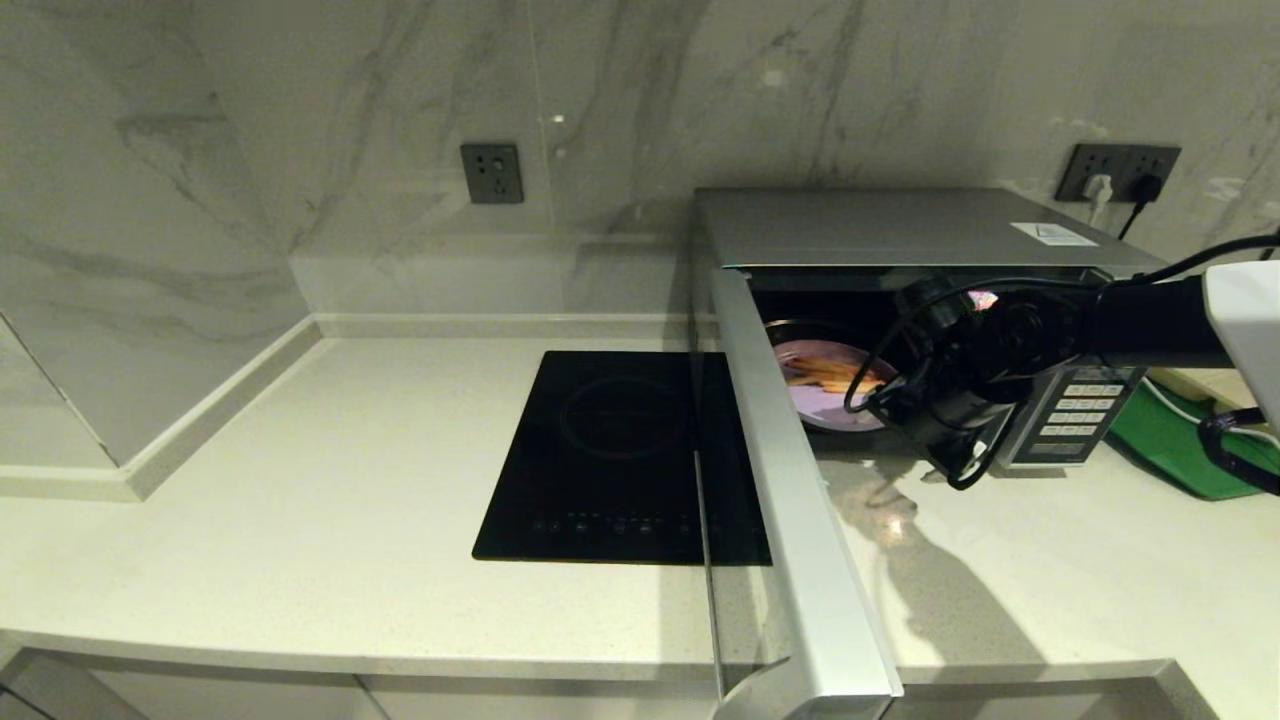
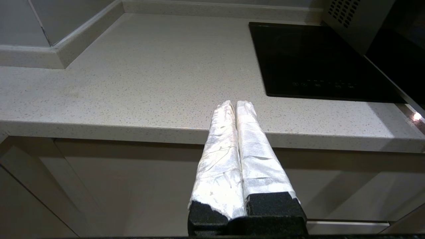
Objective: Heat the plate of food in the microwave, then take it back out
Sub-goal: Take the plate out of the microwave
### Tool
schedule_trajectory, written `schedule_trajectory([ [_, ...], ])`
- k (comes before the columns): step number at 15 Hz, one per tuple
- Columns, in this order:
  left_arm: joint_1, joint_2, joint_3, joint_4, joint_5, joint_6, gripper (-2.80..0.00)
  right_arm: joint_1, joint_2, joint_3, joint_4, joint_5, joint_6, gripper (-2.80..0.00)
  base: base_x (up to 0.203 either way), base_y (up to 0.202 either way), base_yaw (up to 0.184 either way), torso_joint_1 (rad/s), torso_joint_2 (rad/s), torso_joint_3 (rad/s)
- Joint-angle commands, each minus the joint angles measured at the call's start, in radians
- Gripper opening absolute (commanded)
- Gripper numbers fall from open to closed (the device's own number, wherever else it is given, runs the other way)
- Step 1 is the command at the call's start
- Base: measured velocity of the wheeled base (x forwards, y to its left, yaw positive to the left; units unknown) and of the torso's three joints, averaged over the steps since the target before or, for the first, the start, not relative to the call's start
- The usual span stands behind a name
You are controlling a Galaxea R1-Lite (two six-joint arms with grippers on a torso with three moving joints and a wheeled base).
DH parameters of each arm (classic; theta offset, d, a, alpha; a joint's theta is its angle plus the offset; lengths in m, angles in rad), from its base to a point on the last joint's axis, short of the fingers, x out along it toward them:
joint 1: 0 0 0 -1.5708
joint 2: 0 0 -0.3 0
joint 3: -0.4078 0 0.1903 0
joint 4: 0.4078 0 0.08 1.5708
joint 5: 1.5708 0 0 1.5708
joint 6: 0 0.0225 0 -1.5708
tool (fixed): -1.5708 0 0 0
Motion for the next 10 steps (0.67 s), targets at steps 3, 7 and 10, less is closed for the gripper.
schedule_trajectory([
  [3,0.0,0.0,0.0,0.0,0.0,-0.001,-2.8,0.0,0.0,-0.007,0.004,-0.001,0.006,0.0,0.0,0.0,0.0,0.0,0.0,0.0],
  [7,0.0,0.0,0.0,0.0,0.0,-0.001,-2.8,-0.001,0.002,-0.015,0.002,-0.001,0.006,0.0,0.0,0.0,0.0,0.0,0.0,0.0],
  [10,0.0,0.0,0.0,0.0,0.0,-0.001,-2.8,-0.001,0.0,-0.015,0.002,-0.001,0.006,-2.8,0.0,0.0,0.0,0.0,0.0,0.0],
])
